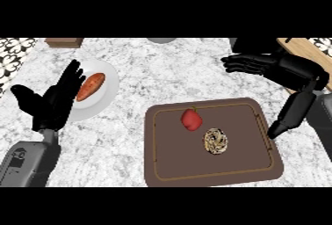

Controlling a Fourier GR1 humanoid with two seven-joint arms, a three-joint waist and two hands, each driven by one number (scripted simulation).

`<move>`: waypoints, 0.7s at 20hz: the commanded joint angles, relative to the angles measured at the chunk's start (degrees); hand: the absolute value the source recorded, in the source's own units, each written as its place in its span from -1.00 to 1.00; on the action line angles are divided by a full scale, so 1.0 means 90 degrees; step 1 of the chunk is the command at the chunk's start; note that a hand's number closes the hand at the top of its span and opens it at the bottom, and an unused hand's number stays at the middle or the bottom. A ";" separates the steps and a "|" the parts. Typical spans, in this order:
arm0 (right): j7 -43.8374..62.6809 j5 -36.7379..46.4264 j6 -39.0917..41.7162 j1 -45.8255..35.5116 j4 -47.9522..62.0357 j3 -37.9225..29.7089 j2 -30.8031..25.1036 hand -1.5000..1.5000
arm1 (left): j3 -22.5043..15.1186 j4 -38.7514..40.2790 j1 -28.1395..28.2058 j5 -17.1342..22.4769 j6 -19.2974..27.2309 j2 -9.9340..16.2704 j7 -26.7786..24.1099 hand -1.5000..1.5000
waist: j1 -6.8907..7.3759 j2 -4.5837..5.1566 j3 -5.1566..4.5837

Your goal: Pick the cupcake from the tray and place it in the tiered shelf

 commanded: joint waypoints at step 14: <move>0.1104 0.4635 -0.0819 0.0166 -0.3104 0.2139 0.0019 -1.00 | 0.0259 -0.0218 -0.0200 0.0077 -0.0072 0.0073 0.0470 0.00 | -0.0114 -0.0002 0.0003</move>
